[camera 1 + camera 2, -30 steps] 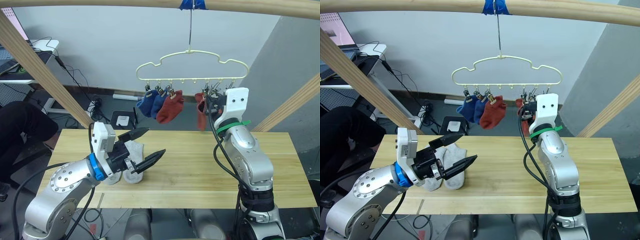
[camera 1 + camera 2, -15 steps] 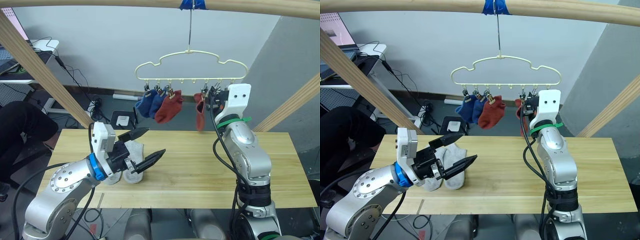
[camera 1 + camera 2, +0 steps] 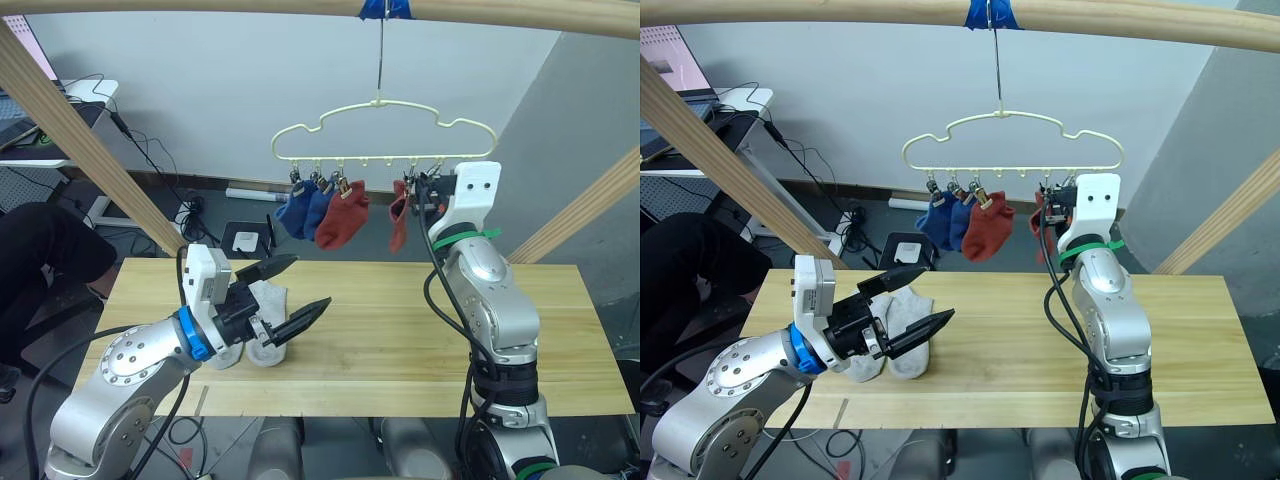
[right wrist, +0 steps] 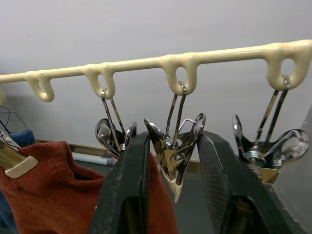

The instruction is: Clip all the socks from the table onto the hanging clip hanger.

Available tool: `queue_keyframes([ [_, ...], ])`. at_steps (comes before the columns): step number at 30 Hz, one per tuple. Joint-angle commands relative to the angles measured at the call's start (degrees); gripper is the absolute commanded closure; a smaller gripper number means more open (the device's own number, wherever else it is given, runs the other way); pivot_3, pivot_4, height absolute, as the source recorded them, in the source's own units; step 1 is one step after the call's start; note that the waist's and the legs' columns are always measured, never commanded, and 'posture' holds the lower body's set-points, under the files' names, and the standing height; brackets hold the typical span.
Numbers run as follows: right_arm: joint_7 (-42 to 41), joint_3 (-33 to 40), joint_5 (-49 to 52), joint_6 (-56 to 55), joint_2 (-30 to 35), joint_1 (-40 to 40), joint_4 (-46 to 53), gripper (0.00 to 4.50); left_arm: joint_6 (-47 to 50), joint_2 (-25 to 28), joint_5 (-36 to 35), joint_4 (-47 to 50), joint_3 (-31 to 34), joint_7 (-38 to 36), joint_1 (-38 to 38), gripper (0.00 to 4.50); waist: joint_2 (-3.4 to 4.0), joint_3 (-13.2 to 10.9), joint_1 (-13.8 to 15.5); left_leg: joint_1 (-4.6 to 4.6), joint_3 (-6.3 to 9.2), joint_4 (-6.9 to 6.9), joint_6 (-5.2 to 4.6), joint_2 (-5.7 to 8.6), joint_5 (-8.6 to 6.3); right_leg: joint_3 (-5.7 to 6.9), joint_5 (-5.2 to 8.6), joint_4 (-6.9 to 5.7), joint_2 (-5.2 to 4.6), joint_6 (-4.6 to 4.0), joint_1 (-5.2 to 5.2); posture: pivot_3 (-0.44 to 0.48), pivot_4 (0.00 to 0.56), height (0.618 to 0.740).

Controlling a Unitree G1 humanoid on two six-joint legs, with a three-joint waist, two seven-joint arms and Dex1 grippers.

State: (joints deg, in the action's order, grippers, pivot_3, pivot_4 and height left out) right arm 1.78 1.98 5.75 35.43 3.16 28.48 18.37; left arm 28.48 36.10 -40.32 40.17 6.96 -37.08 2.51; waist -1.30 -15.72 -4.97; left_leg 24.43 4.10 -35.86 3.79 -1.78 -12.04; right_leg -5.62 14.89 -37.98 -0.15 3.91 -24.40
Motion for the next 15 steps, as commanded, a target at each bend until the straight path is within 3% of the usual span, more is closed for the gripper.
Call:
queue_keyframes([
  [1,0.8,0.9,-0.1,-1.5,-0.6,0.8,1.4,2.65,-0.9,0.0,-0.3,2.4,0.1,-0.4,0.3,0.00,0.00,0.0,0.0,0.00,0.00,0.00,0.00,0.00,0.00,0.00,0.00,0.00,0.00,0.00,0.00,-0.051,0.268,0.740],
  [2,0.9,1.0,-0.1,-1.5,-0.6,0.8,1.4,2.46,-1.0,0.0,-0.3,2.4,0.1,-0.4,0.3,0.00,0.00,0.0,0.0,0.00,0.00,0.00,0.00,0.00,0.00,0.00,0.00,0.00,0.00,0.00,0.00,-0.052,0.269,0.740],
  [9,1.2,1.1,-0.2,-1.5,-0.5,1.2,1.1,0.04,-1.1,0.0,-0.2,2.4,0.0,-0.6,0.5,0.00,0.00,0.0,0.0,0.00,0.00,0.00,0.00,0.00,0.00,0.00,0.00,0.00,0.00,-0.01,0.00,-0.053,0.269,0.740],
  [15,1.3,1.2,0.3,-1.3,-1.3,1.7,0.6,0.04,-1.3,0.0,-0.1,2.5,0.0,-0.7,0.8,0.00,0.00,0.0,0.0,0.00,0.00,0.00,0.00,0.00,0.00,0.00,-0.01,0.00,0.00,-0.01,0.00,-0.049,0.270,0.740],
])
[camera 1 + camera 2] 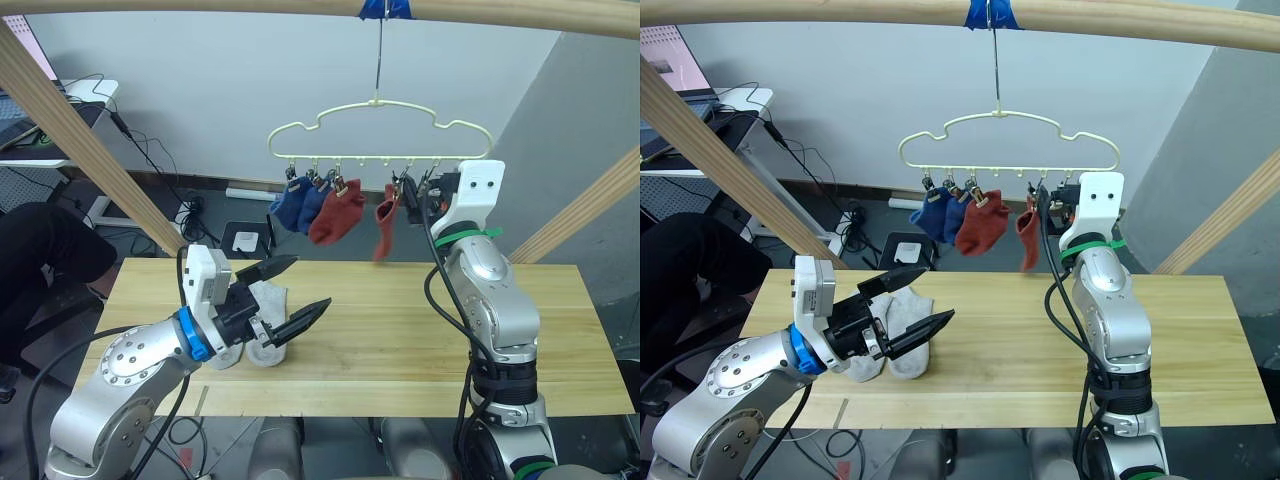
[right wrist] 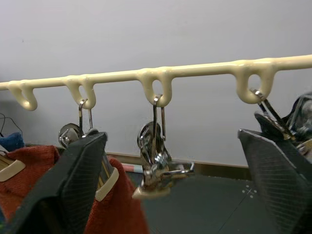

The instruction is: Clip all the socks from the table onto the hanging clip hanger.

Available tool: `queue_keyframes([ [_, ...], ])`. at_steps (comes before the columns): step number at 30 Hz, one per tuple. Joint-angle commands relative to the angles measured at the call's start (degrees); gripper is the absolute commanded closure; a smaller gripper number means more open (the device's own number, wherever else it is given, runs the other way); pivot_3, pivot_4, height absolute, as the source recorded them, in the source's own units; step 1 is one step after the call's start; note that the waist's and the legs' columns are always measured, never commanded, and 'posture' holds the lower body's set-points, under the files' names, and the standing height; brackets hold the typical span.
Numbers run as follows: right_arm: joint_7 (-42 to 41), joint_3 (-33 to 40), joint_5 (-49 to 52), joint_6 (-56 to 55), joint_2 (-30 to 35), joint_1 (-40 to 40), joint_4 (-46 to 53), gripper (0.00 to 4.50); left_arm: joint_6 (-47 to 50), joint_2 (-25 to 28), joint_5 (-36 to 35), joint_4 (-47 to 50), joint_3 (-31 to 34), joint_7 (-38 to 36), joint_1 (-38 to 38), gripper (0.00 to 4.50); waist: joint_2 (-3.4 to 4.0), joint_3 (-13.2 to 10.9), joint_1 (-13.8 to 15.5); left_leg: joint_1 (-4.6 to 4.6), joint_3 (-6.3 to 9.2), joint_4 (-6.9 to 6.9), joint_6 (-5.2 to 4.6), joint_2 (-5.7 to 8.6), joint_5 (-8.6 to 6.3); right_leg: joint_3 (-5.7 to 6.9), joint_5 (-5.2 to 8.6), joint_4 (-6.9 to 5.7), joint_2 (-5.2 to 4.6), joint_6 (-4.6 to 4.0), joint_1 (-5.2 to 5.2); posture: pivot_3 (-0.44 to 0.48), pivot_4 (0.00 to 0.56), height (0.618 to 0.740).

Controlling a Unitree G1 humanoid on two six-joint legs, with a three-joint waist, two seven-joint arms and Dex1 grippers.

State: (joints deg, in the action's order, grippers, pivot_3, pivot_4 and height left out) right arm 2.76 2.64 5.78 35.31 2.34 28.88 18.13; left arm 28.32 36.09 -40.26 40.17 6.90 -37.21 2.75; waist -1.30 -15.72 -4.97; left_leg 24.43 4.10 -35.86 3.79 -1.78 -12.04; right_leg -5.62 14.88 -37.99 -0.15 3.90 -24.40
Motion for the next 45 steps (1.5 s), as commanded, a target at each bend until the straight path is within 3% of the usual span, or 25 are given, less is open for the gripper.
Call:
queue_keyframes([
  [1,0.4,0.6,0.4,-1.2,-0.8,1.5,0.7,0.04,-1.1,0.0,-0.1,2.5,0.0,-0.6,0.6,0.00,0.00,0.0,0.0,0.00,0.00,0.00,0.00,0.00,0.00,0.00,0.00,0.00,0.00,0.00,0.00,-0.048,0.270,0.740],
  [7,0.6,1.3,1.2,-0.3,-2.7,1.8,0.5,0.19,-1.2,0.0,0.0,2.7,0.0,-0.5,1.0,0.00,0.00,0.0,0.0,0.00,0.00,0.00,0.00,0.00,0.00,0.00,-0.02,-0.01,0.00,-0.04,0.00,-0.045,0.272,0.740],
  [10,0.5,1.4,1.3,0.0,-3.0,1.6,0.7,0.92,-1.2,-0.1,0.1,2.8,-0.1,-0.5,1.1,0.00,0.00,0.0,0.0,0.00,0.00,0.00,0.00,0.00,0.00,0.01,-0.04,-0.01,0.00,-0.07,0.00,-0.045,0.271,0.740],
  [14,0.6,1.3,1.2,0.2,-3.0,1.6,0.7,2.39,-1.2,-0.1,0.1,2.8,-0.1,-0.4,1.1,0.00,0.00,0.0,0.0,0.00,0.00,0.00,0.00,0.00,0.00,0.01,-0.05,-0.01,0.00,-0.08,0.00,-0.045,0.271,0.740],
  [45,6.1,2.6,1.6,6.8,-7.3,1.8,5.1,2.39,-1.8,-0.3,0.5,3.1,-0.5,-1.0,1.7,0.00,0.00,0.0,0.0,0.00,0.01,0.00,0.00,0.00,0.00,0.03,-0.04,-0.01,-0.01,-0.07,0.00,-0.046,0.269,0.740],
])
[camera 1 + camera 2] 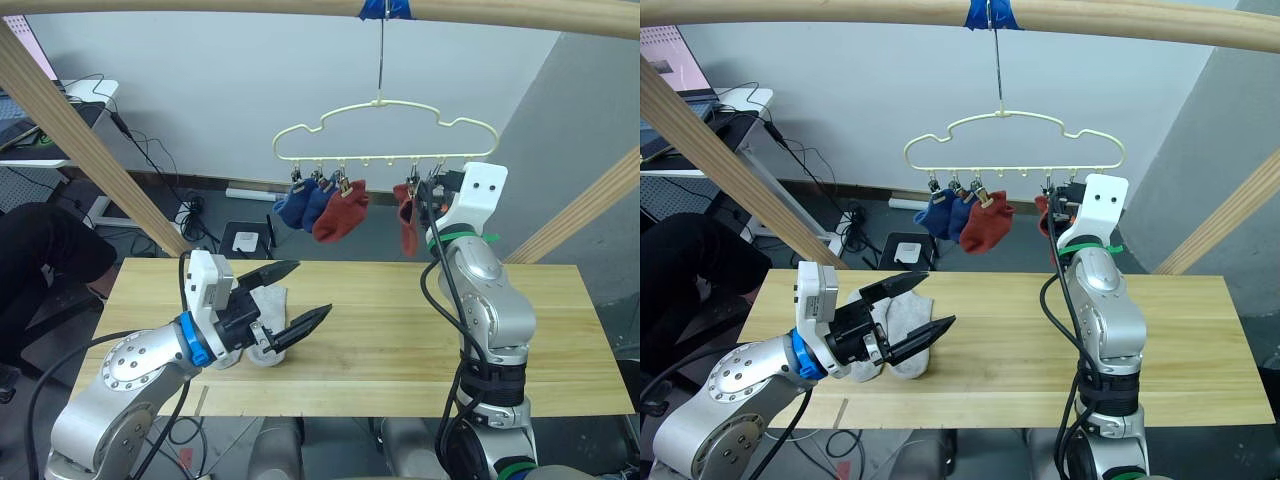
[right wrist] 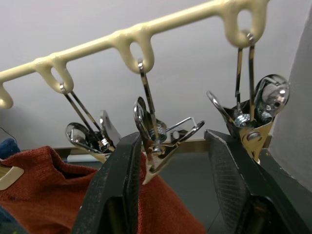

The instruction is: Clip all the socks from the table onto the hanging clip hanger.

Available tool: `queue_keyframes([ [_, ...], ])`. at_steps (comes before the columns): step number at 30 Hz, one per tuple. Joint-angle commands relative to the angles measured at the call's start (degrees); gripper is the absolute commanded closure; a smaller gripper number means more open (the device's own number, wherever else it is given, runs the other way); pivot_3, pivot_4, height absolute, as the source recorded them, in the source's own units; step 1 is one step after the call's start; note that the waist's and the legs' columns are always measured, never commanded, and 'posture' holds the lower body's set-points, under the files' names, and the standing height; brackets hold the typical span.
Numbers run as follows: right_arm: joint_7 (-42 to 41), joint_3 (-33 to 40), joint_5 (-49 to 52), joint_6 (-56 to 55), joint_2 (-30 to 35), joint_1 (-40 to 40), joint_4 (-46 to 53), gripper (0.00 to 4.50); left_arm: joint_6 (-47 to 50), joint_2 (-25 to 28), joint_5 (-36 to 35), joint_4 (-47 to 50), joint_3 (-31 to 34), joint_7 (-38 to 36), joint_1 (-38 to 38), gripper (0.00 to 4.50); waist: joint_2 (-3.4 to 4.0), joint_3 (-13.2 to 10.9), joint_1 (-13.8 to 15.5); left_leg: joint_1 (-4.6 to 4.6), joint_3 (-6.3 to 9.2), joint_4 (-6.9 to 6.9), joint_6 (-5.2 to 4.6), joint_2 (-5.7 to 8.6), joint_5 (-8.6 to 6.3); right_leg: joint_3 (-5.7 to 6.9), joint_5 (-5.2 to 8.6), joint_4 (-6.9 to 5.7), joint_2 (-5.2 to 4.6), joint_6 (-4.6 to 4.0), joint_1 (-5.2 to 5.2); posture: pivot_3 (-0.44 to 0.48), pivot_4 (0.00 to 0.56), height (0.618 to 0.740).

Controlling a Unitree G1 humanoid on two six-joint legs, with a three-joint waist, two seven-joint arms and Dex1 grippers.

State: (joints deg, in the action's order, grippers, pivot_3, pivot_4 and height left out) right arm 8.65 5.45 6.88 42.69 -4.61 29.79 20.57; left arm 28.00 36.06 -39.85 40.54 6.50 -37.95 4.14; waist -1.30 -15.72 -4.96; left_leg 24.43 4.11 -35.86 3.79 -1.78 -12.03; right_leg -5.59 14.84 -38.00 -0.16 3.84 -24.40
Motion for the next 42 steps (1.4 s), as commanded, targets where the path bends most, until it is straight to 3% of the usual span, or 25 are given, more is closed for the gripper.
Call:
queue_keyframes([
  [1,0.3,-0.2,0.5,-0.6,-0.5,1.0,2.6,2.39,-1.5,-0.2,0.0,2.8,-0.1,-0.3,0.4,0.00,0.00,0.0,0.0,0.00,0.00,0.00,0.00,0.00,0.00,0.00,0.00,0.00,0.00,0.00,0.00,-0.046,0.269,0.740],
  [42,0.3,0.2,1.2,-4.9,-1.9,4.7,-3.2,2.39,-1.8,-0.5,0.7,3.8,-0.1,0.1,1.5,0.00,0.00,0.0,0.0,0.00,0.01,0.01,0.00,0.00,0.00,0.02,-0.04,0.01,0.00,-0.07,0.00,-0.019,0.271,0.740],
])
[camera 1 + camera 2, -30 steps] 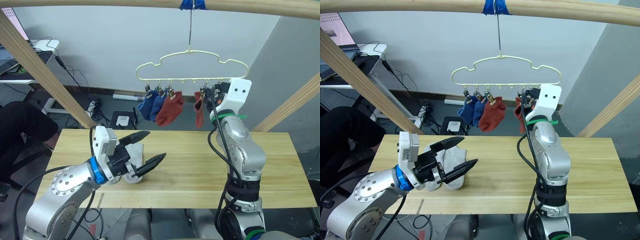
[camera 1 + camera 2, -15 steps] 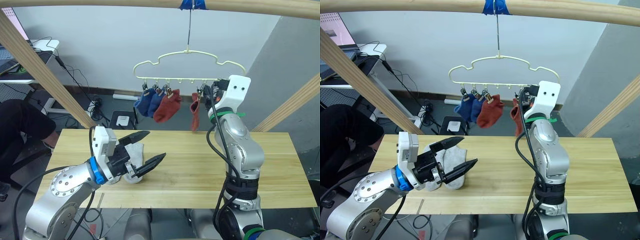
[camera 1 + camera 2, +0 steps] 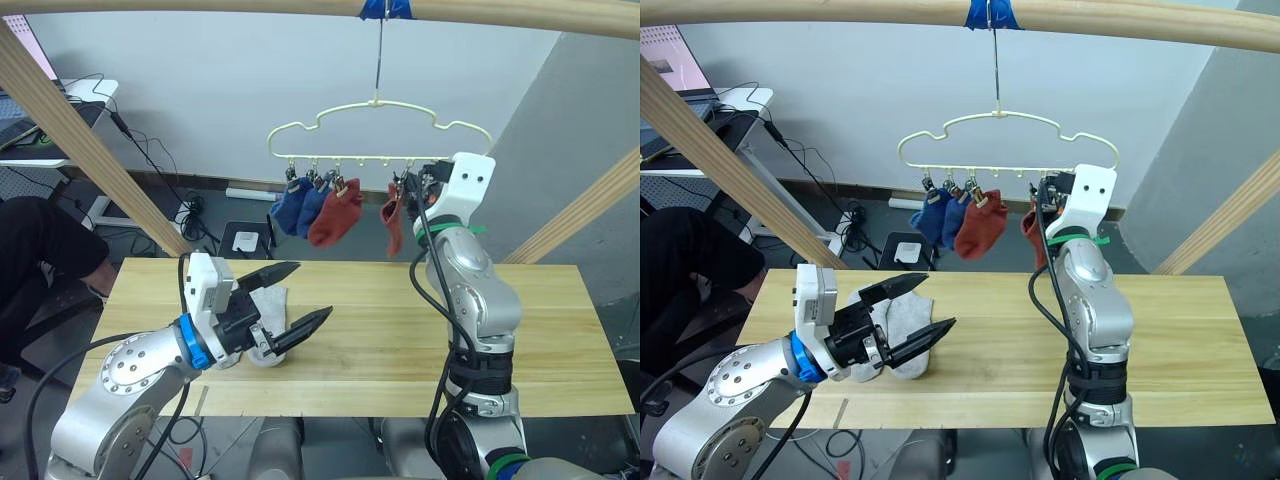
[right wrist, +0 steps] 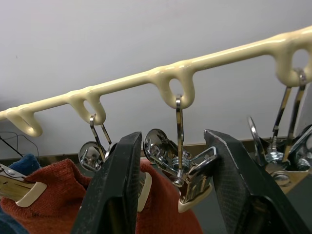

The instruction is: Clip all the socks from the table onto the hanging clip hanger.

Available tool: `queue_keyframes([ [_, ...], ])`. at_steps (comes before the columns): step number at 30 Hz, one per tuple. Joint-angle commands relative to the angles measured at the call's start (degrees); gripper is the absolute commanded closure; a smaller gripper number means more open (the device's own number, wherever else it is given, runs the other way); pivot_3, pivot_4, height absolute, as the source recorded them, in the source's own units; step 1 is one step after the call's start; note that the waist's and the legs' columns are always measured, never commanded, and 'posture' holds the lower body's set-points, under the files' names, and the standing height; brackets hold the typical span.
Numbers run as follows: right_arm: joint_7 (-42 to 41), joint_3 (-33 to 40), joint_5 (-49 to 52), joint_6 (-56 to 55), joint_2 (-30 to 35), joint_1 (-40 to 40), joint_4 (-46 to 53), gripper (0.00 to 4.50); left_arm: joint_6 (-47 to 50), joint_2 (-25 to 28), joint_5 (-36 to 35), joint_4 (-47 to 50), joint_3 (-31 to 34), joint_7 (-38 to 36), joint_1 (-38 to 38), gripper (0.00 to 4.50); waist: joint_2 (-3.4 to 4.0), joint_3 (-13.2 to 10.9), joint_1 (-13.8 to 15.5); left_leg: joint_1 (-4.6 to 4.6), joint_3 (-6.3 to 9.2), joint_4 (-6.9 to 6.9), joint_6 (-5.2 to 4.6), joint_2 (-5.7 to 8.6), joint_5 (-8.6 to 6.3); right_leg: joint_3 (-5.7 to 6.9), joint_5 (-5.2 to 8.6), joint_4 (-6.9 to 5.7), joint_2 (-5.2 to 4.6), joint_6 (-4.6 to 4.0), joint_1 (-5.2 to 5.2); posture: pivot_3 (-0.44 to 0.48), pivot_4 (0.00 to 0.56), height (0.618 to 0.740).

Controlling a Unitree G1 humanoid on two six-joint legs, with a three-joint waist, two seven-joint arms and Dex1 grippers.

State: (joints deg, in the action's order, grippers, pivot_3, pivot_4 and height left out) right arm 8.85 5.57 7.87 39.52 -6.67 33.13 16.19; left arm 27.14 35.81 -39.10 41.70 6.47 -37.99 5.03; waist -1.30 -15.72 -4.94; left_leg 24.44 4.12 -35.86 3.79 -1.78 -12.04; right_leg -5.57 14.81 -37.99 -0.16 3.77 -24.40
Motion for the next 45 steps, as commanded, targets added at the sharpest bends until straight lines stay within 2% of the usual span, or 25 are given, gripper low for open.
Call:
queue_keyframes([
  [1,0.1,0.0,0.1,-1.8,0.2,1.4,1.2,2.39,-1.0,-0.2,-0.1,2.7,-0.1,0.1,0.7,0.00,0.00,0.0,0.0,0.00,0.00,0.00,0.00,0.00,0.00,0.00,0.00,0.00,0.00,0.00,0.00,-0.020,0.271,0.740],
  [9,0.2,0.1,0.2,-2.5,0.4,1.8,0.4,2.39,-1.0,-0.2,-0.2,2.6,0.0,-0.1,0.7,0.00,0.00,0.0,0.0,0.00,0.00,0.00,0.00,0.00,0.00,0.00,0.00,0.00,0.00,0.01,0.00,-0.022,0.271,0.740],
  [12,-0.3,0.1,0.7,-2.9,0.3,1.9,0.1,2.98,-1.1,-0.2,-0.1,2.7,-0.1,0.0,0.8,0.00,0.00,0.0,0.0,0.00,0.00,0.00,0.00,0.00,0.00,0.00,0.00,0.00,0.00,0.01,0.00,-0.021,0.271,0.740],
  [15,-0.5,0.1,0.9,-3.0,0.3,1.9,0.1,3.84,-1.0,-0.3,-0.1,2.7,-0.1,0.1,0.8,0.00,0.00,0.0,0.0,0.00,0.00,0.00,0.00,0.00,0.00,0.00,0.00,0.00,0.00,0.00,0.00,-0.021,0.271,0.740],
  [17,-0.6,0.1,0.9,-3.0,0.4,1.9,0.1,4.16,-1.0,-0.3,-0.1,2.8,-0.2,0.1,0.8,0.00,0.00,0.0,0.0,0.00,0.00,0.00,0.00,0.00,0.00,0.00,0.00,0.00,0.00,0.00,0.00,-0.019,0.272,0.740],
  [24,-5.4,1.7,4.1,-2.3,2.8,2.2,-0.3,4.16,-0.7,-0.2,1.0,2.2,-0.8,0.6,1.7,0.00,0.01,0.0,0.0,0.00,0.00,0.00,0.00,0.00,0.00,0.00,0.00,0.00,0.00,0.00,0.00,-0.021,0.275,0.740],
  [27,-10.1,4.2,7.9,0.2,7.0,3.0,-1.2,4.16,3.5,-2.4,-0.4,-2.8,1.5,6.3,2.2,0.00,0.01,0.0,0.0,0.00,-0.01,0.00,0.00,0.00,0.00,-0.01,0.01,0.00,0.00,0.02,0.00,-0.024,0.276,0.740],
  [31,-16.9,5.5,12.8,6.2,14.2,3.6,-1.6,4.16,3.3,-1.7,3.7,-7.4,1.6,6.7,4.0,0.00,0.06,0.0,0.0,-0.01,0.00,-0.01,-0.01,0.00,0.00,0.00,0.05,0.00,0.01,0.07,0.01,-0.033,0.278,0.740],
  [39,-23.6,8.3,22.1,17.4,22.4,5.1,-1.1,4.16,1.5,-2.1,6.9,-11.3,0.9,5.7,4.2,0.00,0.08,-0.1,0.1,0.00,-0.02,-0.01,-0.01,0.01,0.00,-0.02,0.06,0.00,0.00,0.07,0.01,-0.046,0.286,0.740],
  [45,-24.1,4.3,18.5,11.3,24.1,3.6,-1.4,4.16,-0.1,-3.3,8.2,-10.0,-0.7,5.2,2.4,0.00,0.07,-0.1,0.1,0.00,-0.02,-0.01,-0.01,0.02,0.00,-0.03,0.09,0.02,0.00,0.12,0.01,-0.044,0.283,0.740],
])
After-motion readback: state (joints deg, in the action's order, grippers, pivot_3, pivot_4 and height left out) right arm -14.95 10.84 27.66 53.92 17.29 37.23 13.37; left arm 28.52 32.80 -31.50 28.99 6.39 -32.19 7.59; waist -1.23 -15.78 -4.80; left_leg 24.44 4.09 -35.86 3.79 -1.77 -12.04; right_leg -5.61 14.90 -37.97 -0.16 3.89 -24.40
